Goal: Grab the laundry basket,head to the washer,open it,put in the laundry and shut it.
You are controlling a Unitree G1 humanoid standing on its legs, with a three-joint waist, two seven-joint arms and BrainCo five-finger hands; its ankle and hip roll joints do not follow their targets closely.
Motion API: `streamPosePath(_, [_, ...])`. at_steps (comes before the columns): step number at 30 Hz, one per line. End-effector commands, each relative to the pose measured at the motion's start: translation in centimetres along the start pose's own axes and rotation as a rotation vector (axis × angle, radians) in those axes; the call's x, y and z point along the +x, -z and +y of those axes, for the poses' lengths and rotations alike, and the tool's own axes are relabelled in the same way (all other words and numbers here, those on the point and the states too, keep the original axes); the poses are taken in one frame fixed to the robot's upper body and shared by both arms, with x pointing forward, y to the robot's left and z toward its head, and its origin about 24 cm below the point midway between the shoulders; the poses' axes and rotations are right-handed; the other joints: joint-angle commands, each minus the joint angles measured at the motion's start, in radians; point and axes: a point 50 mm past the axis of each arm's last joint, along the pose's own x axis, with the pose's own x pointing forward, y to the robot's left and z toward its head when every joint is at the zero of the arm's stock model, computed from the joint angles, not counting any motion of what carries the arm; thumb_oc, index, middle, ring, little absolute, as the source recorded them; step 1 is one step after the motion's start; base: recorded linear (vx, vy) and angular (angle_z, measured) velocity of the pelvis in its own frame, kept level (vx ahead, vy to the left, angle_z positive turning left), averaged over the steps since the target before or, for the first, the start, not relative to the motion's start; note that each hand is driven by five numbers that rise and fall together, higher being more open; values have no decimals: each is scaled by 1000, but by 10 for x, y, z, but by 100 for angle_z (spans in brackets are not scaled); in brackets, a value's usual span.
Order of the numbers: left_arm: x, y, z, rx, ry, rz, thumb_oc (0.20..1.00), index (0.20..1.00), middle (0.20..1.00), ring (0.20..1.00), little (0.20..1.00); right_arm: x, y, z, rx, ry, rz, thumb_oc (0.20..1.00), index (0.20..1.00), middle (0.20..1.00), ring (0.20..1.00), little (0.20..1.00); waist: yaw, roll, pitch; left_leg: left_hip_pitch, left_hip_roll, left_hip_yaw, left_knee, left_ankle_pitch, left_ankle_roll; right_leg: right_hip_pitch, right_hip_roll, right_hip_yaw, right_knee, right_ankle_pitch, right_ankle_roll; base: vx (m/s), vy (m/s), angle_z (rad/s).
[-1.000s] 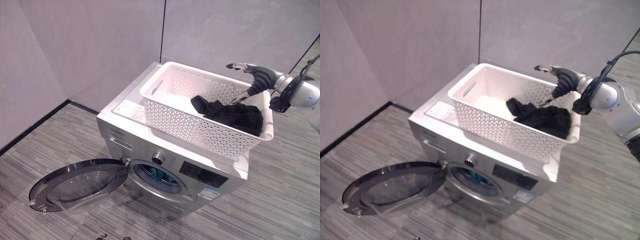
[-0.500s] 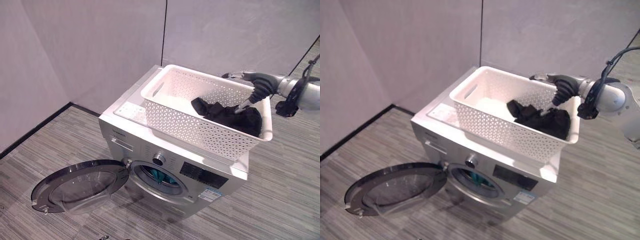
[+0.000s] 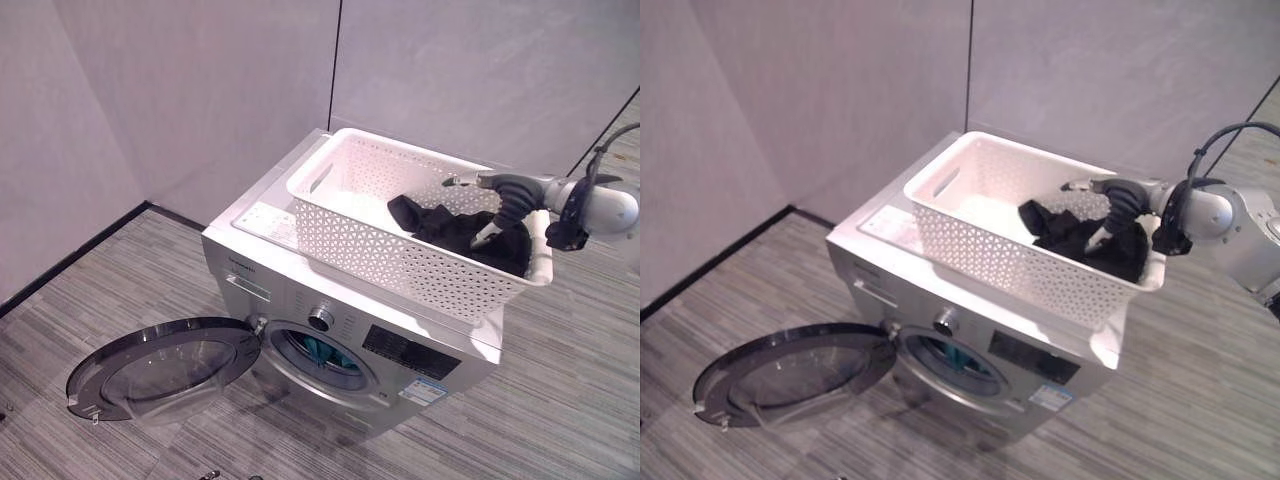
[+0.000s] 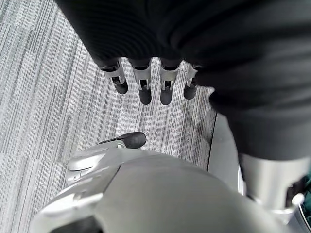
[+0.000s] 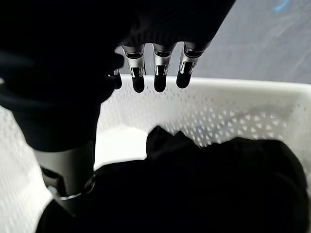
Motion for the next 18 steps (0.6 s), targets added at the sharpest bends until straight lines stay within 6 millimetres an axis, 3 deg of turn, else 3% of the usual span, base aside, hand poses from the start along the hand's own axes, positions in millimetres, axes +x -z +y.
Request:
streamPosePath(1, [-1,4,8,36,5,23,1000,1000,1000,1000,1000,-6,7,-8,-40,-2,52,1000,1000,1000,1000,1000,30,-69,11,-61,38,2,-14,32,-3,6,-28,-17,0,1,25,0,0,0])
streamPosePath(11, [1,-8,3,51,25,-18,1000,1000,1000,1000,1000,7,8,7,-41,-73,62,1000,1000,1000,1000,1000,40,-69,27,-71,38,-7,-14,35,0,-1,-27,-20,0,-1,23,0,0,0])
streamPosePath(18, [1,-16,3,45,46,-53,1000,1000,1000,1000,1000,14,14,17,-152,-194,135,1000,1000,1000,1000,1000,59,-80,63,-102,41,-27,-14,49,0,-16,-22,-29,0,0,21,-7,-7,7])
